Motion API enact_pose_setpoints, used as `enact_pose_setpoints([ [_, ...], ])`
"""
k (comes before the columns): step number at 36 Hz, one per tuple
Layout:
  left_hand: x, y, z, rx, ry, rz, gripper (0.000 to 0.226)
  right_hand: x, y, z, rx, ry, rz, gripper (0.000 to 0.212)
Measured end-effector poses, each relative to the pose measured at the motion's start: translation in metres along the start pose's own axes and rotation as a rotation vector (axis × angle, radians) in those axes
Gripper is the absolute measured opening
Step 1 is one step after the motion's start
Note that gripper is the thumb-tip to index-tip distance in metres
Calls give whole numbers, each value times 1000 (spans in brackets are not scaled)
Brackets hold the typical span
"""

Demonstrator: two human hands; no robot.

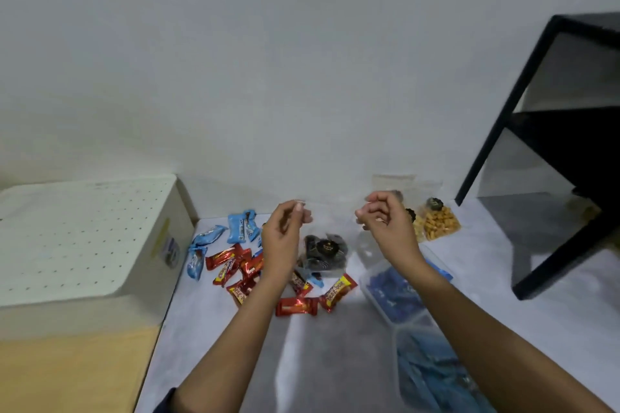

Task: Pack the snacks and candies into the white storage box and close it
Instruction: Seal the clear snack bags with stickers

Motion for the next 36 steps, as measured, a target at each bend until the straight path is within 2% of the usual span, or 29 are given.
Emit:
enact_pose_setpoints([
  [3,-11,-8,59,17,52,0,19,8,3,46,-126,-18,33,21],
  [9,-36,-7,93,79,132,83,11,29,-5,68,-226,-62,58,14],
  [17,-41,-9,118,106,130,79,19,45,-8,85,-304,-110,18,12],
  [26,-51,-5,138,139,183,51,16,57,-9,100,-308,-174,-20,24],
  [33,-50,-3,138,134,207,37,12,50,-13,104,-375,-179,90,15],
  [36,-50,-3,139,120,213,39,12,44,-18,103,-396,-175,143,18],
])
Point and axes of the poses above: each hand's wrist, its own z-axis away from the middle knuckle, its own y-axis out of the back of the hand, x = y × z, the point moved 8 cm from there along -z, towards the middle knuckle, and after that the axes turned 11 degrees about -x, right-handed, at the moved point
